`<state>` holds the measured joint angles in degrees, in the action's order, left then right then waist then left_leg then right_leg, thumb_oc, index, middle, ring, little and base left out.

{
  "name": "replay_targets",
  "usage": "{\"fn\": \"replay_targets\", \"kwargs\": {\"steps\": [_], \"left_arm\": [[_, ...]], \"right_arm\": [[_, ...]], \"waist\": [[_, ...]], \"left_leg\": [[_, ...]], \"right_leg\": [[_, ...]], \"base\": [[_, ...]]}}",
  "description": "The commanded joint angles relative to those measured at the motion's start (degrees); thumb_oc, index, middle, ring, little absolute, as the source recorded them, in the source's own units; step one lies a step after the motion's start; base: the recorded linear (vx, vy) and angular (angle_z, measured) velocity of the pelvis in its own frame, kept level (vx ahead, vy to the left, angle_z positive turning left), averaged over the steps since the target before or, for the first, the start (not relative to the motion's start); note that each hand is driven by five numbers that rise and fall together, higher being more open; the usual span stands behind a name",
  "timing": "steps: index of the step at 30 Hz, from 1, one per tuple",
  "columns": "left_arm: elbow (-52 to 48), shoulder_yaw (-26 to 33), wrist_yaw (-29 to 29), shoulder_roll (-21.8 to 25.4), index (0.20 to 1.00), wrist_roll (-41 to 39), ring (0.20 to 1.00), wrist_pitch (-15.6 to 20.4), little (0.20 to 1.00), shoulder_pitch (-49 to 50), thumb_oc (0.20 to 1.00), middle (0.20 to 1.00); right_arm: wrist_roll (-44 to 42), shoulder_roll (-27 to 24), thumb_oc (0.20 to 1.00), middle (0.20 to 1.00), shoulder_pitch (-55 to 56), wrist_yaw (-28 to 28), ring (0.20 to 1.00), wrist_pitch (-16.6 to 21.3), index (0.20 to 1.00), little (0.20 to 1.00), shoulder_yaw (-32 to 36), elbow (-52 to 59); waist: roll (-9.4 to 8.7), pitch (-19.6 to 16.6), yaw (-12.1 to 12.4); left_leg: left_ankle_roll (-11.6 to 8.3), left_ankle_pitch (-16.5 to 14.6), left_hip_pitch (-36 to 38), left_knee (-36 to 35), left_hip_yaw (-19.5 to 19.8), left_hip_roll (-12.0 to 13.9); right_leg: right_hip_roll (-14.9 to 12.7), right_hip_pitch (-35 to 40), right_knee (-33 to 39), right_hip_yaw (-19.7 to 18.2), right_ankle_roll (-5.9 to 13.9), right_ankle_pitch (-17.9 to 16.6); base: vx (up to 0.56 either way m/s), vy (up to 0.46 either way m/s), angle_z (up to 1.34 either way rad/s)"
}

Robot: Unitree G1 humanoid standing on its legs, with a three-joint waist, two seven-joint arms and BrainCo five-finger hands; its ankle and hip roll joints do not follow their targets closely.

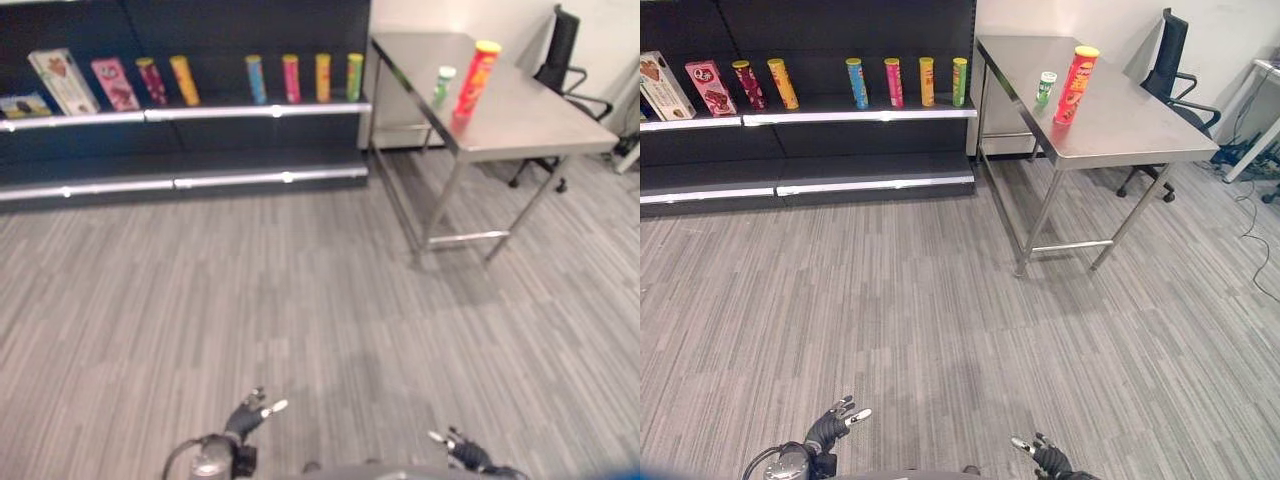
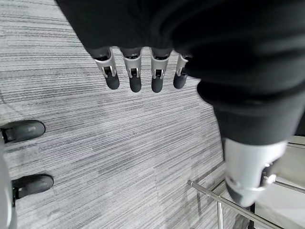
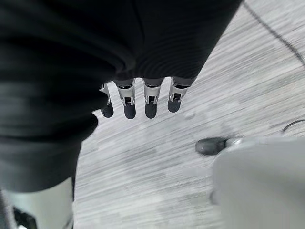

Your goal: Put the goods on the table back onto the shelves and tidy them up.

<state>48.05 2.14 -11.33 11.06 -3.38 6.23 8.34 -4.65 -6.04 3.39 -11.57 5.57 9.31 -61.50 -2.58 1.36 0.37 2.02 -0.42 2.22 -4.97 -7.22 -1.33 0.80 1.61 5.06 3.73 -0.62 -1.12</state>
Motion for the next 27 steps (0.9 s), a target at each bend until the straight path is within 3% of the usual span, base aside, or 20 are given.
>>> {"fn": "replay_targets", "kwargs": {"steps": [1,17,20,22,27], "left_arm": [[1.9,-1.8,-0.7,-1.0,1.000,0.4,1.000,1.8,1.000,-2.8,1.000,1.000],[3.1,-1.8,-1.7,-2.1,1.000,0.2,1.000,1.3,1.000,-3.2,1.000,1.000],[2.9,-1.9,-1.5,-2.4,1.000,0.2,1.000,1.3,1.000,-3.6,1.000,1.000],[2.5,-2.0,-1.3,-2.3,1.000,0.3,1.000,1.2,1.000,-3.9,1.000,1.000],[0.6,-2.5,-1.5,-2.7,1.000,-0.5,1.000,1.0,1.000,-4.2,1.000,1.000]], "right_arm": [[-1.3,-0.6,1.000,1.000,-1.3,-0.5,1.000,1.6,1.000,1.000,-0.8,1.7],[-1.5,-2.2,1.000,1.000,-1.5,0.0,1.000,1.6,1.000,1.000,-1.0,3.7],[-1.4,-2.2,1.000,1.000,-1.2,0.0,1.000,1.7,1.000,1.000,-0.8,3.1],[-1.5,-2.4,1.000,1.000,-1.0,0.1,1.000,1.6,1.000,1.000,-0.7,3.5],[-2.5,-2.6,1.000,1.000,0.0,0.3,1.000,1.6,1.000,1.000,-0.7,6.0]], "waist": [[1.27,-2.4,-0.1],[1.95,-2.4,-0.4],[2.07,-2.3,-0.7],[2.30,-1.9,-0.8],[-0.96,3.0,-0.5]], "left_leg": [[-4.83,1.5,-0.5,0.0,0.4,4.4],[-4.94,1.5,-0.4,0.0,0.4,5.1],[-5.19,2.2,0.2,0.0,0.3,5.7],[-5.71,5.1,1.4,0.0,0.4,5.9],[-8.23,5.0,-8.0,22.2,2.5,4.7]], "right_leg": [[-2.1,-2.2,-0.1,1.0,1.67,-3.4],[-1.7,-2.5,-0.1,1.2,1.89,-3.2],[-1.4,-2.2,-0.1,1.3,1.95,-3.4],[-0.8,-1.8,-0.1,1.1,2.08,-3.7],[-2.9,0.5,-0.1,1.2,2.05,-5.9]], "base": [[0.00,0.000,0.00],[0.00,-0.006,0.00],[0.05,-0.055,0.00],[0.04,-0.058,0.00],[-0.01,-0.122,0.19]]}}
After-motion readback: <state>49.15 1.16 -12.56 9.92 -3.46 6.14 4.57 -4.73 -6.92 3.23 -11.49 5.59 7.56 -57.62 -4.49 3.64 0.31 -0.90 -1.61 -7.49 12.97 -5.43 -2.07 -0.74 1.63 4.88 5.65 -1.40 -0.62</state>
